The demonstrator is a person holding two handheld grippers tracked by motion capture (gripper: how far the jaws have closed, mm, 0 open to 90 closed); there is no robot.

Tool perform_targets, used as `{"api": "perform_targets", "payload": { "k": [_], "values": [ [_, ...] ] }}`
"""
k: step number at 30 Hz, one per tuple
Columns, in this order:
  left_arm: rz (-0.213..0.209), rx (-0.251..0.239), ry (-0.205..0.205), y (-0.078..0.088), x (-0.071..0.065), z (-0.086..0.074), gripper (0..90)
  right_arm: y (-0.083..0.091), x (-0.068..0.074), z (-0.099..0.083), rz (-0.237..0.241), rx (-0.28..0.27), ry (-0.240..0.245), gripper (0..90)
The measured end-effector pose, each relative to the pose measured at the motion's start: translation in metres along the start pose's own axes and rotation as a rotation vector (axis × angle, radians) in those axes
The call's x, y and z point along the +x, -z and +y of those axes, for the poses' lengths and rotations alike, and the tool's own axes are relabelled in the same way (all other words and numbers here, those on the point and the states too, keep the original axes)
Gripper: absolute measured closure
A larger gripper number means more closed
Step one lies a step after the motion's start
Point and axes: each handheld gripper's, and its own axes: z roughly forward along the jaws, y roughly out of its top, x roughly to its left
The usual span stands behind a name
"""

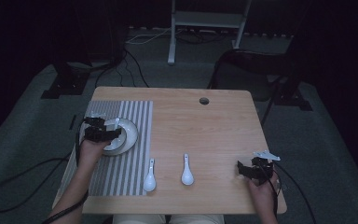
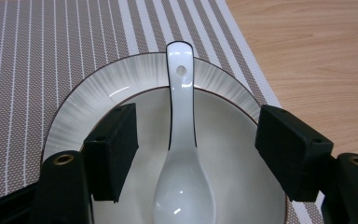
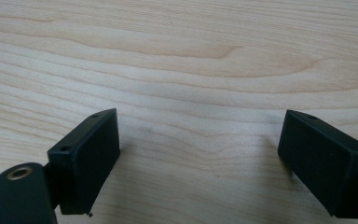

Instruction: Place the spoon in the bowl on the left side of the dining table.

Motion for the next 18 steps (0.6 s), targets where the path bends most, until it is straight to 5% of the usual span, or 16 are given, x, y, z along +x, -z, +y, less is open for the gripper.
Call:
{"api": "perform_targets", "payload": {
  "k": [18],
  "values": [
    [0.012, -0.085, -0.023, 0.028, -0.007, -0.016, 15.8, 0.0, 0.0, 0.0, 0.0, 0.0, -0.001, 12.0]
  ]
}}
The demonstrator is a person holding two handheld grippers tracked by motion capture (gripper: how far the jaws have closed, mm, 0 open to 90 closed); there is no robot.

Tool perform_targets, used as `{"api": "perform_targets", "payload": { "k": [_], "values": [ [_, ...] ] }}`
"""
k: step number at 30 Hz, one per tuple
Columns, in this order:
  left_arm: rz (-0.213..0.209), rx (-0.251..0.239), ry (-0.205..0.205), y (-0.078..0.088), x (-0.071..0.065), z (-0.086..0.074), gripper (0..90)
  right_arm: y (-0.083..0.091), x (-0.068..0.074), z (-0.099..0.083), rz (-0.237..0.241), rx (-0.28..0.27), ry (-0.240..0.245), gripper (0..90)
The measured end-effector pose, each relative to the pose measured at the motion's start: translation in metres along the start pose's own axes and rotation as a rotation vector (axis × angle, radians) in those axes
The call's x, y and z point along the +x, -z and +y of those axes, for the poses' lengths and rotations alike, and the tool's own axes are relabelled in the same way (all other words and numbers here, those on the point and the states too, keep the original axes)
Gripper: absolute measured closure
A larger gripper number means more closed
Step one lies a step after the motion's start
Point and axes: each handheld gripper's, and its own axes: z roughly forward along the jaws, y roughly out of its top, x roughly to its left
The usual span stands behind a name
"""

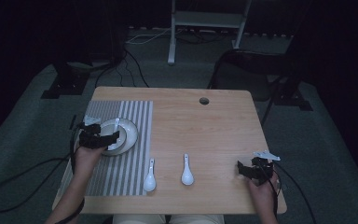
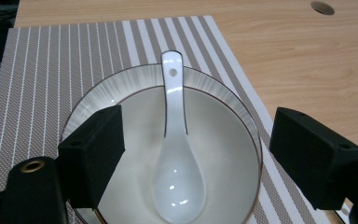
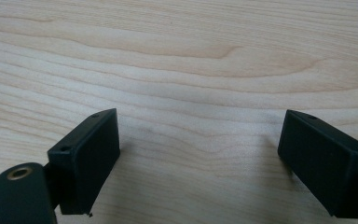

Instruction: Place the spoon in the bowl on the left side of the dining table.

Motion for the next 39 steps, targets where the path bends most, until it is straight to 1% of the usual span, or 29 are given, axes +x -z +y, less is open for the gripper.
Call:
{"api": "perform_targets", "payload": {
  "k": [2, 3, 4, 9, 10, 11, 13, 15, 16, 17, 18, 20, 21, 22, 23, 24, 25, 26, 27, 28, 31, 32, 33, 35, 39],
  "values": [
    [-0.019, 0.02, -0.007, 0.0, -0.001, -0.002, 10.6, 0.0, 0.0, 0.0, 0.0, 0.0, 0.0, 12.1],
    [-0.044, 0.029, -0.007, -0.001, -0.001, -0.004, 10.6, 0.0, 0.0, 0.0, 0.0, 0.0, 0.0, 12.0],
    [-0.052, 0.028, -0.001, -0.001, -0.002, -0.006, 10.6, 0.0, 0.0, 0.0, 0.0, 0.0, 0.0, 12.0],
    [-0.051, 0.015, -0.008, 0.005, -0.004, -0.014, 10.1, 0.0, 0.0, 0.0, 0.0, 0.0, 0.0, 12.0],
    [-0.061, 0.008, -0.005, 0.007, -0.005, -0.016, 8.5, 0.0, 0.0, 0.0, 0.0, 0.0, 0.0, 12.0],
    [-0.075, 0.016, -0.004, 0.009, -0.006, -0.017, 8.5, 0.0, 0.0, 0.0, 0.0, 0.0, 0.0, 12.1],
    [-0.078, 0.011, -0.015, 0.011, -0.009, -0.02, 8.5, 0.0, 0.0, 0.0, 0.0, -0.001, 0.0, 12.0],
    [-0.071, 0.005, -0.028, 0.015, -0.013, -0.024, 8.4, 0.0, 0.0, 0.0, 0.0, 0.0, 0.0, 12.0],
    [-0.077, 0.005, -0.029, 0.016, -0.014, -0.026, 8.3, 0.0, 0.0, 0.0, 0.0, 0.0, 0.0, 12.0],
    [-0.07, 0.006, -0.03, 0.017, -0.015, -0.028, 2.7, 0.0, 0.0, 0.0, 0.0, 0.0, 0.0, 12.0],
    [-0.076, 0.006, -0.042, 0.018, -0.016, -0.03, 0.0, 0.0, 0.0, 0.0, 0.0, 0.0, 0.0, 12.0],
    [-0.083, 0.001, -0.038, 0.02, -0.018, -0.033, 0.0, 0.0, 0.0, 0.0, 0.0, -0.001, 0.0, 12.0],
    [-0.09, 0.002, -0.047, 0.022, -0.019, -0.035, 0.0, 0.0, 0.0, 0.0, 0.0, 0.0, 0.0, 12.0],
    [-0.091, -0.009, -0.045, 0.023, -0.02, -0.037, 0.0, 0.0, 0.0, 0.0, 0.0, -0.001, 0.0, 12.0],
    [-0.084, -0.022, -0.04, 0.025, -0.021, -0.038, 0.0, 0.0, 0.0, 0.0, 0.0, 0.0, 0.0, 12.0],
    [-0.084, -0.041, -0.043, 0.027, -0.021, -0.04, 0.0, 0.0, 0.0, 0.0, 0.0, -0.001, 0.0, 12.0],
    [-0.074, -0.044, -0.054, 0.028, -0.021, -0.042, 0.0, 0.0, 0.0, 0.0, 0.0, -0.001, 0.0, 12.0],
    [-0.045, -0.057, -0.067, 0.029, -0.022, -0.045, 0.0, 0.0, 0.0, 0.0, 0.0, -0.001, 0.001, 12.0],
    [-0.037, -0.064, -0.075, 0.03, -0.022, -0.047, 0.0, 0.0, 0.0, 0.0, 0.0, -0.001, 0.001, 12.0],
    [-0.036, -0.066, -0.076, 0.031, -0.022, -0.049, 0.0, 0.0, 0.0, 0.0, 0.0, -0.001, 0.001, 12.0],
    [-0.011, -0.083, -0.08, 0.032, -0.019, -0.058, 0.0, 0.0, 0.0, 0.0, 0.0, -0.001, 0.001, 12.0],
    [-0.007, -0.081, -0.073, 0.033, -0.018, -0.062, 0.0, 0.0, 0.0, 0.0, 0.0, -0.001, 0.001, 12.0],
    [-0.006, -0.079, -0.077, 0.033, -0.016, -0.064, 0.0, 0.0, 0.0, 0.0, 0.001, -0.001, -0.001, 12.1],
    [0.011, -0.083, -0.09, 0.032, -0.015, -0.07, 0.0, 0.0, 0.0, 0.0, 0.0, -0.001, -0.001, 12.0],
    [-0.005, -0.095, -0.104, 0.033, -0.013, -0.079, 0.0, 0.0, 0.0, 0.0, 0.0, 0.0, 0.0, 12.0]
  ]
}}
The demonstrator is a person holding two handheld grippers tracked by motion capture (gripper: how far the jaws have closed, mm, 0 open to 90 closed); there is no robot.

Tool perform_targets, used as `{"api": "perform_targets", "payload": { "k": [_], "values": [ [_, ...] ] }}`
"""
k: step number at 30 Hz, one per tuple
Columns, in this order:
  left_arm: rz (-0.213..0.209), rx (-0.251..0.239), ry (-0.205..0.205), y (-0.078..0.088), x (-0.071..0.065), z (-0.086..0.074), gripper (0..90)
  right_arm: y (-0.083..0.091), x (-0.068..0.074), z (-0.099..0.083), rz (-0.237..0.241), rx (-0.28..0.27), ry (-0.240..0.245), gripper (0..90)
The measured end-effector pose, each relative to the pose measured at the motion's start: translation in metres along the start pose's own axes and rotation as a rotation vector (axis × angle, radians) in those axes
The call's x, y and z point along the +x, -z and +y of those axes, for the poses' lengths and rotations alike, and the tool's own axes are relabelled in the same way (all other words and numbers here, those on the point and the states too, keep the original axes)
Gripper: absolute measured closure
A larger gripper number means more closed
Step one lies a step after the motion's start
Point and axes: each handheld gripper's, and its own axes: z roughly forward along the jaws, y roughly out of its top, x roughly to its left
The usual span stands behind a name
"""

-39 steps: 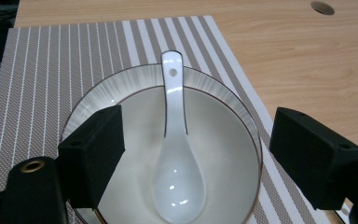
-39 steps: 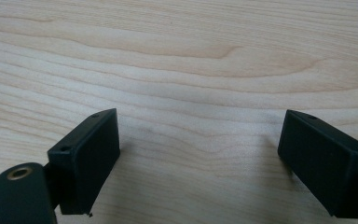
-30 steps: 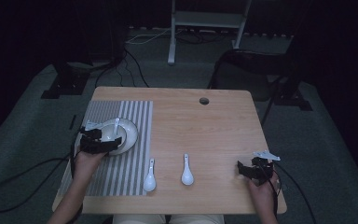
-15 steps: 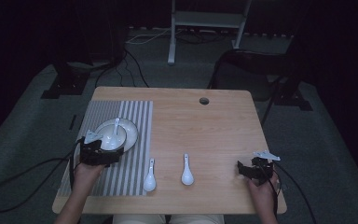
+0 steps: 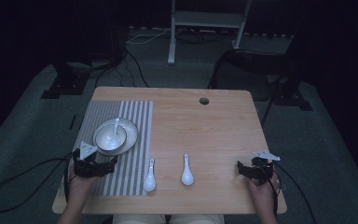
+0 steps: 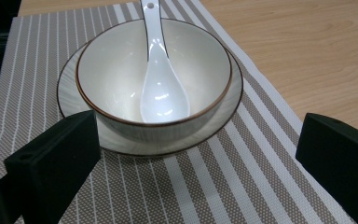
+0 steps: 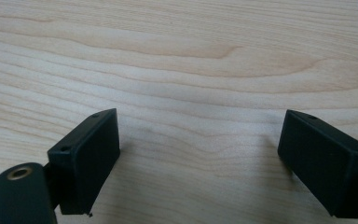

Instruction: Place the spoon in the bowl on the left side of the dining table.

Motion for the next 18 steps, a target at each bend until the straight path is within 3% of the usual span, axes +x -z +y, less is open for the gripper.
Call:
{"api": "perform_targets", "payload": {
  "k": [3, 12, 18],
  "values": [
    [-0.003, 0.0, -0.01, 0.001, -0.001, -0.006, 0.0, 0.0, 0.0, 0.0, 0.0, 0.0, 0.0, 12.0],
    [-0.005, 0.034, 0.012, 0.002, 0.005, -0.028, 0.0, 0.0, 0.0, 0.0, 0.0, 0.0, 0.0, 12.0],
    [0.031, 0.083, 0.046, 0.002, 0.01, -0.042, 0.0, 0.0, 0.0, 0.0, 0.0, 0.0, 0.0, 12.0]
  ]
}}
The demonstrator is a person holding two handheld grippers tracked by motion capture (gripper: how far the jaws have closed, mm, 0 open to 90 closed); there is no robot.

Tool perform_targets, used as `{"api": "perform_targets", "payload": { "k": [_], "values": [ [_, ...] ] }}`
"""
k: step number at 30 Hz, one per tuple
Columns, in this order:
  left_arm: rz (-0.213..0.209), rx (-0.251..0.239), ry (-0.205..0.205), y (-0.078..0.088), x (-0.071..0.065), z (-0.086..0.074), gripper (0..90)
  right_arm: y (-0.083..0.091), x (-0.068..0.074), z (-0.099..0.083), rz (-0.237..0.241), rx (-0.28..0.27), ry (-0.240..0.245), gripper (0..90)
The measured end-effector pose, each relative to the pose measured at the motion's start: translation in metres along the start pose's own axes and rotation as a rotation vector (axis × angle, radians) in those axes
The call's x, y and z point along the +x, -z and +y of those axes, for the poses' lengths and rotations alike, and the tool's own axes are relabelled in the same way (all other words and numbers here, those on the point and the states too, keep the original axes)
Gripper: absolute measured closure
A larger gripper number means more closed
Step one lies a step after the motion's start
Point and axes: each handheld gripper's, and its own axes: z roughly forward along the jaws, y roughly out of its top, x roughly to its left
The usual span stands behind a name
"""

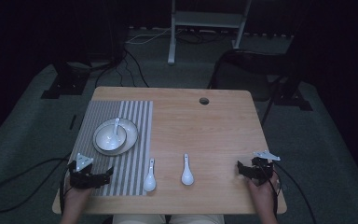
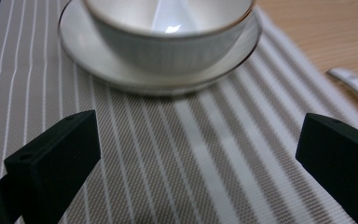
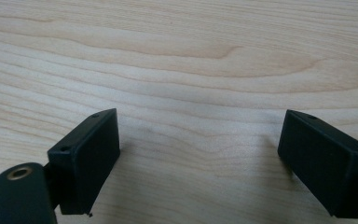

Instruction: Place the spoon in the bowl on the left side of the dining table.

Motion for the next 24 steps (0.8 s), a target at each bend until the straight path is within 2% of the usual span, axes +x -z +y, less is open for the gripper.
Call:
{"api": "perform_targets", "payload": {
  "k": [5, 12, 17, 22, 24],
  "values": [
    [0.018, 0.026, 0.006, 0.0, 0.005, -0.009, 0.0, 0.0, 0.0, 0.0, 0.0, 0.0, 0.0, 12.0],
    [0.037, 0.051, 0.036, 0.004, 0.016, -0.026, 0.0, 0.0, 0.0, 0.0, 0.0, 0.0, 0.0, 12.0],
    [0.068, 0.065, 0.036, 0.007, 0.022, -0.034, 0.0, 0.0, 0.0, 0.0, 0.0, 0.0, 0.0, 12.0],
    [0.097, 0.084, 0.066, 0.01, 0.031, -0.043, 0.0, 0.0, 0.0, 0.0, 0.0, 0.0, 0.001, 12.0],
    [0.102, 0.088, 0.066, 0.011, 0.033, -0.046, 0.0, 0.0, 0.0, 0.0, 0.001, 0.001, 0.0, 12.0]
  ]
}}
